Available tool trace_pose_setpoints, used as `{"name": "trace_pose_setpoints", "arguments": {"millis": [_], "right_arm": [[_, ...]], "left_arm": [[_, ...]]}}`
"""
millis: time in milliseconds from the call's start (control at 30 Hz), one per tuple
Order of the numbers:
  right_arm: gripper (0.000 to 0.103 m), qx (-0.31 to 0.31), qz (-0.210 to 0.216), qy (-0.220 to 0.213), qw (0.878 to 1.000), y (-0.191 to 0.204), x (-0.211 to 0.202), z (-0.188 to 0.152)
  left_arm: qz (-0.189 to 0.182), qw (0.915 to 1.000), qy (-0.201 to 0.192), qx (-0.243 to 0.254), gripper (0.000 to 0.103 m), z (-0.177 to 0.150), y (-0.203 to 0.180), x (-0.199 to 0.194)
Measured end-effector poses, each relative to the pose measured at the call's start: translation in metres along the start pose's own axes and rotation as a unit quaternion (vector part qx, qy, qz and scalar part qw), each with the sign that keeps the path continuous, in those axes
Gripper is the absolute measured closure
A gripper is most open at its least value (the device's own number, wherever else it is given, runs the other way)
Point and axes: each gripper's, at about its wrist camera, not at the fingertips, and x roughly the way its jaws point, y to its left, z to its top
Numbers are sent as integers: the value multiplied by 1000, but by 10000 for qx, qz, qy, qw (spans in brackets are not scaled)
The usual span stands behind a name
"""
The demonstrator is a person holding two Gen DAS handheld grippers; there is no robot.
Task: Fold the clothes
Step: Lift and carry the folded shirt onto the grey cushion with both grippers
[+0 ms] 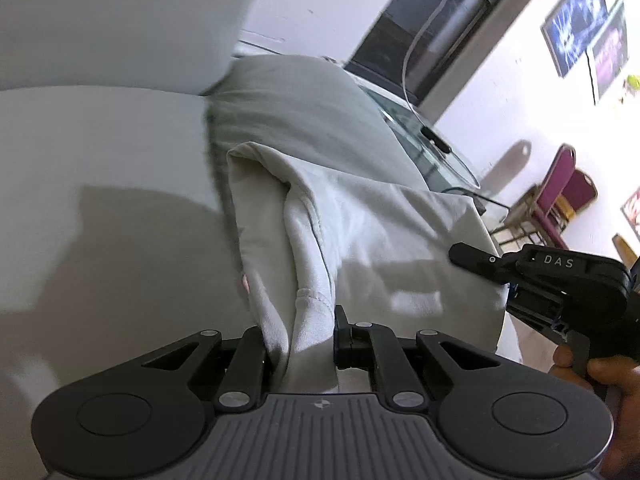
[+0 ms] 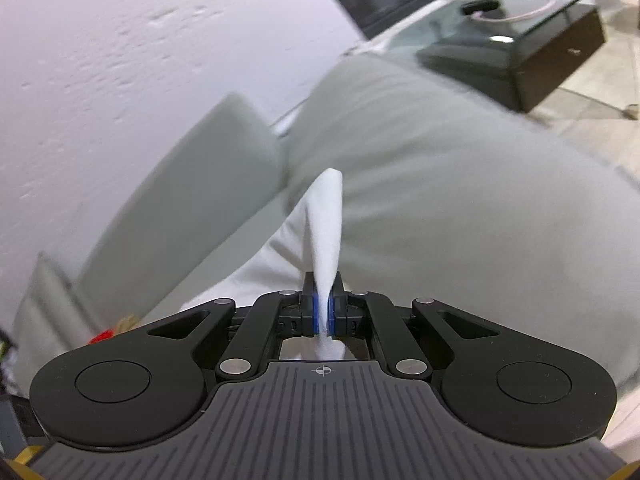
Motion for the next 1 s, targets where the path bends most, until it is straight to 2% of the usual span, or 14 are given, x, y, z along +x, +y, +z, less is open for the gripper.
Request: {"name": "trace_pose_setpoints", "arguments": {"millis": [67,133,167,200,267,367,400,433,500,567,700,800,933,1000], "right_arm": [[99,28,-167,-58,9998,-14,12,15],[99,-88,-344,-220,9991,-24,25,28],[94,-289,-524,-259,9979,-27,32,33],[74,-518,-893,-160,9945,-28,42,36],[73,-733,-1385,-71,9876,-30,45,40],[36,-886,-1496,-467,9837,-25,16,36],[33,-959,-1566,-623,9810,-23,2,31],[35,-1042,-1544,-698,9800,-22,-10,25],[66,-1371,-1350,-466,9802,-12,-21,7],[85,-1742,-1159,-159,9777,0,-29,-13],[87,-2539,-1414,686,9544,15,-10,-57],[85,-2308,-1951,1571,9402,7,2,-75],[76,-1583,-1836,2019,9489,7,-25,-72],[53,-1494,-1650,1877,9567,19,-47,-65]], "left_arm": [[115,9999,-14,5,89,6,0,19],[765,9969,192,-12,62,9,2,35],[1089,9936,294,-21,63,11,3,43],[1412,9892,396,-29,68,12,5,51],[1808,9829,362,14,67,6,8,43],[1560,9878,42,26,70,-11,13,12],[1371,9906,-22,15,80,-14,13,8],[1178,9929,-83,101,90,-17,11,6],[841,9948,-182,547,92,-24,1,9],[944,9914,-46,906,92,-26,-9,21],[1512,9807,503,1134,92,-33,-16,32],[1643,9744,933,1221,90,-38,-24,11],[1862,9709,1023,1108,85,-44,-40,-30],[2001,9690,946,1095,65,-43,-53,-49]]}}
